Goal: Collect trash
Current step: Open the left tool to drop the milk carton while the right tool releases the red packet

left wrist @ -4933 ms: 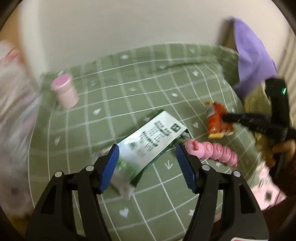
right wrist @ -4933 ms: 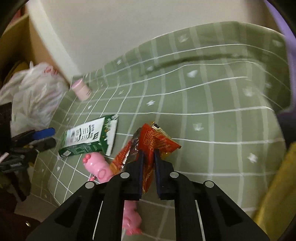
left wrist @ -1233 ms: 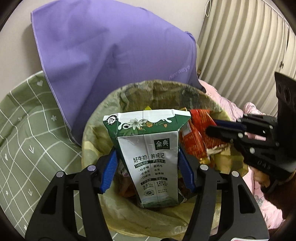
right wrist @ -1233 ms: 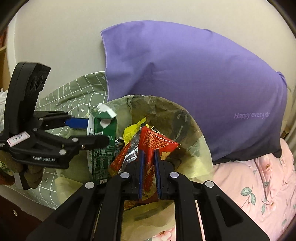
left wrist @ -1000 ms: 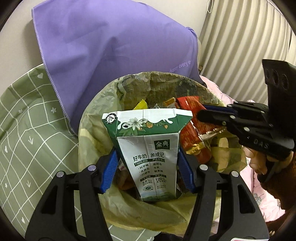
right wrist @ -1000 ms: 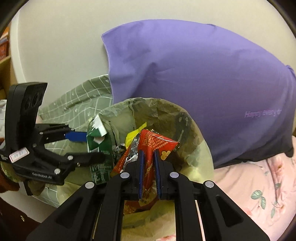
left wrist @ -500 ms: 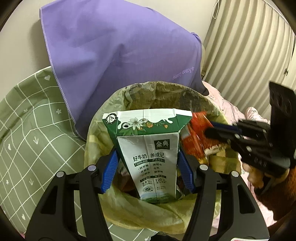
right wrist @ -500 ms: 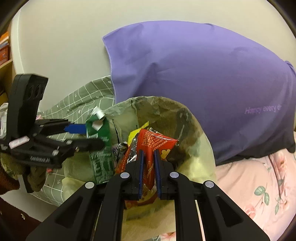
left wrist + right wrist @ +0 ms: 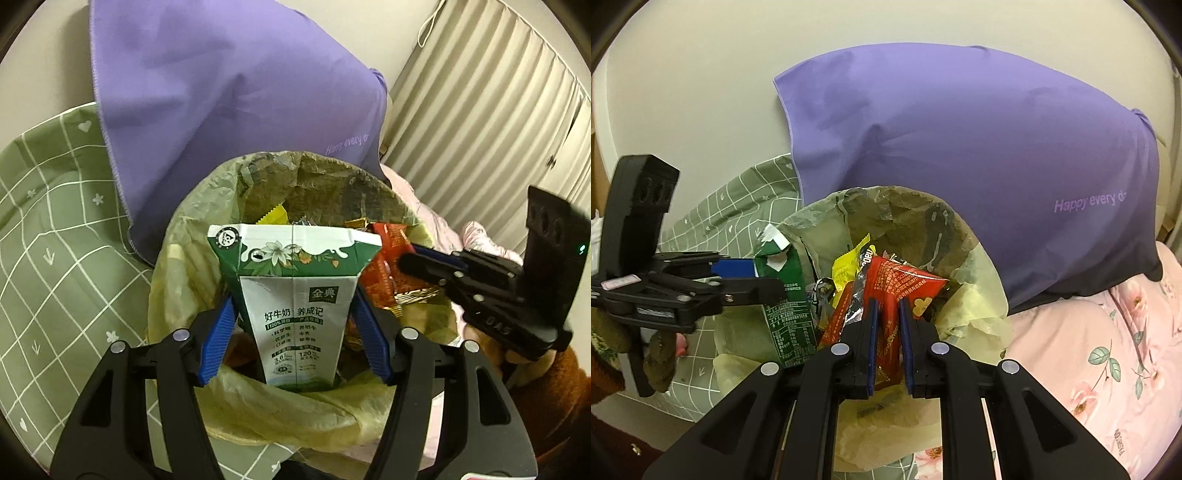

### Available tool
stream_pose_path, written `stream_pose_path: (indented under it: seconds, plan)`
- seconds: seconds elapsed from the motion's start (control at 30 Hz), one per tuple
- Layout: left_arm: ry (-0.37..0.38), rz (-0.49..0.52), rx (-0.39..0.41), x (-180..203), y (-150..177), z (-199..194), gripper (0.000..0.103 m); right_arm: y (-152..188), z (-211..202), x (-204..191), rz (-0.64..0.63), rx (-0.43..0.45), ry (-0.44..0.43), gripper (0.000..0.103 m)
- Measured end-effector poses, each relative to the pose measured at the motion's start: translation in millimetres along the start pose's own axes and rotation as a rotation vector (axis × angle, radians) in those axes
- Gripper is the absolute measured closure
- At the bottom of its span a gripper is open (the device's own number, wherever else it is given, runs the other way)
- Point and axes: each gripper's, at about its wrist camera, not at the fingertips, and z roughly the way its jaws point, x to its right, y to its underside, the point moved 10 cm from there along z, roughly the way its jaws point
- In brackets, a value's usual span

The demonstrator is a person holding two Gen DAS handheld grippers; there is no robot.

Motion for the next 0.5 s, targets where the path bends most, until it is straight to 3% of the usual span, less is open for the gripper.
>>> stream_pose_path:
  seconds: [0.1,0.27,0.5]
  plan:
    - [-0.016,-0.012,0.023,-3,-2,-14,0.031,0,1,-1,-0.013,-0.001,0.030,0.089]
    - [-0.058,-0.028,0.054,-7,-7,-34,0.026,-2,-2,-7,0.000,0.011,0.029,0.065]
    - [-0.156,-0.058,0.104,-23,4,-69,0.025,-2,-15,-18,0.016,0.038,0.047,0.063]
